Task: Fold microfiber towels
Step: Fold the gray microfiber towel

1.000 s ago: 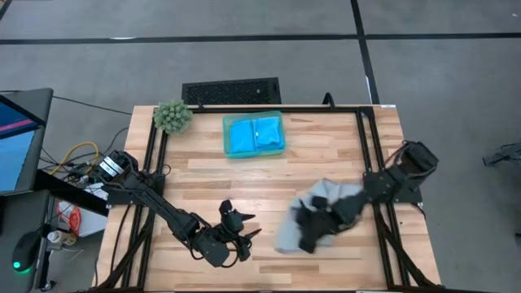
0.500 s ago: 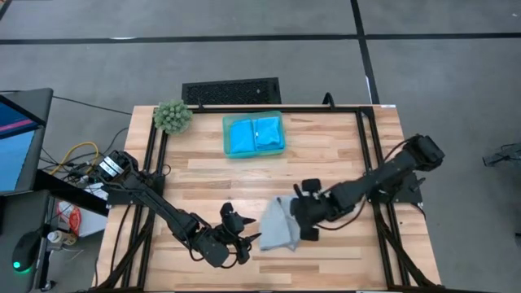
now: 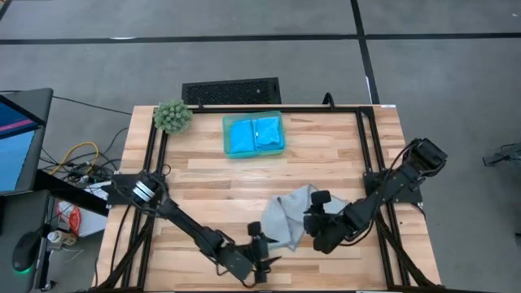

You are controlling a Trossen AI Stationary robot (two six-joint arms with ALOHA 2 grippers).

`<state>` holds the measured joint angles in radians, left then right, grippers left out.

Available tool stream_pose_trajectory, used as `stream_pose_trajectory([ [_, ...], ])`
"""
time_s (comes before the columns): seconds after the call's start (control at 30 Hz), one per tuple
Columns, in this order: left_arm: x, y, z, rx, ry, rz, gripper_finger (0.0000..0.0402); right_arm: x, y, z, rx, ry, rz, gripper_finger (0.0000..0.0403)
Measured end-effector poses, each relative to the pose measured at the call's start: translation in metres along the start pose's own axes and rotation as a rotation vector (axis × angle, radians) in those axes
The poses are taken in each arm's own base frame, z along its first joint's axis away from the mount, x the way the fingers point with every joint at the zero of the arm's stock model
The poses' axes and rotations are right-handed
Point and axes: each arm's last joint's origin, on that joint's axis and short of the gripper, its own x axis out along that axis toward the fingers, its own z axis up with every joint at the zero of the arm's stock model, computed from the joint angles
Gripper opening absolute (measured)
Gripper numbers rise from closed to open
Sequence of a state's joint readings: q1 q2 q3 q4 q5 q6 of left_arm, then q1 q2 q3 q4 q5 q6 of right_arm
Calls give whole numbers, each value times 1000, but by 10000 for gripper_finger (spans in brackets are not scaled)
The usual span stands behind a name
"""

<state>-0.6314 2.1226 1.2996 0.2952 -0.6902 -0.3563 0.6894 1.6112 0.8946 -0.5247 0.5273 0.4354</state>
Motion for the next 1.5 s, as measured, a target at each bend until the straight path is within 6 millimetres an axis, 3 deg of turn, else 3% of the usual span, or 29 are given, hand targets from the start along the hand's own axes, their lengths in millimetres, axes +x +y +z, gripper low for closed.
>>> stream_pose_trajectory([
  [0.33,40,-30,5,301,210,104,222,14,-1,-18,-34,13,34,207],
  [0.7,71,-12,3,315,277,223,222,22,-5,-27,-24,18,19,197],
  [1.07,83,2,1,234,349,159,176,20,1,-24,-121,-21,64,181],
  [1.3,83,3,0,231,350,177,148,42,4,-26,-169,13,32,179],
  [1.5,81,0,0,218,362,159,97,47,6,-20,-186,17,21,129],
])
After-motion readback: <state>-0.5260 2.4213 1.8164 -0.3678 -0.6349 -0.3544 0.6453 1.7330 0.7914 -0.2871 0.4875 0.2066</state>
